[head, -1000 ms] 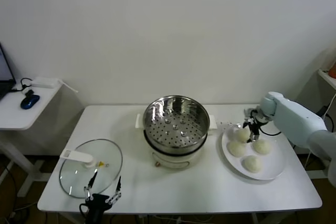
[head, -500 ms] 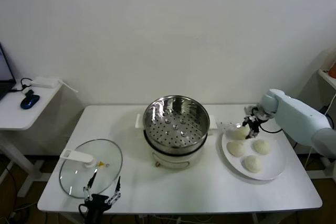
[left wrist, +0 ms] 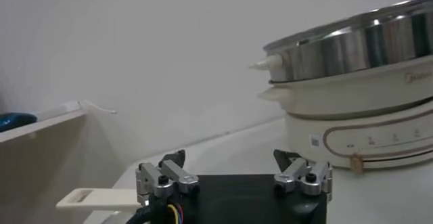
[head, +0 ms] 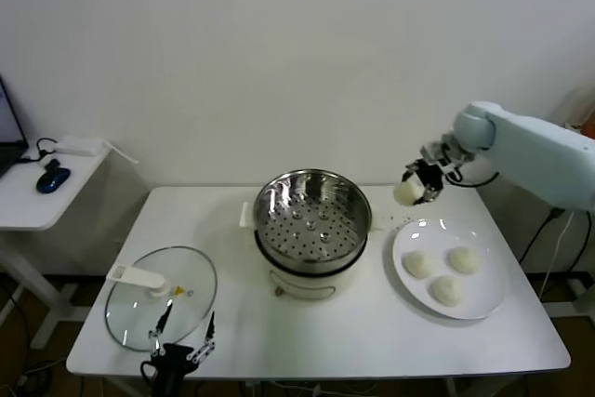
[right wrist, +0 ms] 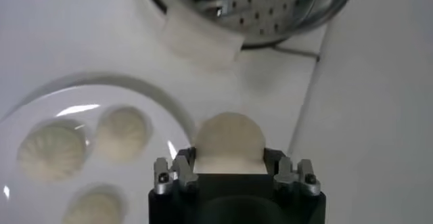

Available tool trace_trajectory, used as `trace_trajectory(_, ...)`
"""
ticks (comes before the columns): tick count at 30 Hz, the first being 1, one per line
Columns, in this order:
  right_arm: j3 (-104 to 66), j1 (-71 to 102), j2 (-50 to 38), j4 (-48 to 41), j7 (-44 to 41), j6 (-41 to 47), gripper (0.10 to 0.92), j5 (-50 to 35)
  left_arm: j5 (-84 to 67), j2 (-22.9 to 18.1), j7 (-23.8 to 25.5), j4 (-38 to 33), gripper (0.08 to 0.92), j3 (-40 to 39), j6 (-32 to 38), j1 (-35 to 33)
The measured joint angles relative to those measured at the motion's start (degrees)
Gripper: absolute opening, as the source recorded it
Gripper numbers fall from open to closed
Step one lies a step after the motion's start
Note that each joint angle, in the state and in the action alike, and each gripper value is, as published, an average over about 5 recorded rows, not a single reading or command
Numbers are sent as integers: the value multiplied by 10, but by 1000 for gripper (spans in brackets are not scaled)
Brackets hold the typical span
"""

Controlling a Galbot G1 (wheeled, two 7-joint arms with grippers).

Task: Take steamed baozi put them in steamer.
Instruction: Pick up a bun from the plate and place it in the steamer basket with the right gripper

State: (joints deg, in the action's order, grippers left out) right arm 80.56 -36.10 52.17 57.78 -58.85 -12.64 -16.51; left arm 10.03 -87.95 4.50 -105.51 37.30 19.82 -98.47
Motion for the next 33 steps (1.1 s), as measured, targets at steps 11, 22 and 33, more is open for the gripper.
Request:
trace_trajectory(11, 44, -36, 114, -36, -2, -124, 667, -48, -3, 0, 0, -11, 823, 4, 0, -2)
trace_trajectory(22, 55, 0, 241, -168, -26, -262, 676, -46, -5, -2, 0, -12, 823, 5, 3, 0)
trace_trajectory(33, 38, 54, 312, -281, -41, -332, 688, -15, -6, -3, 0, -1, 823, 3, 6, 9)
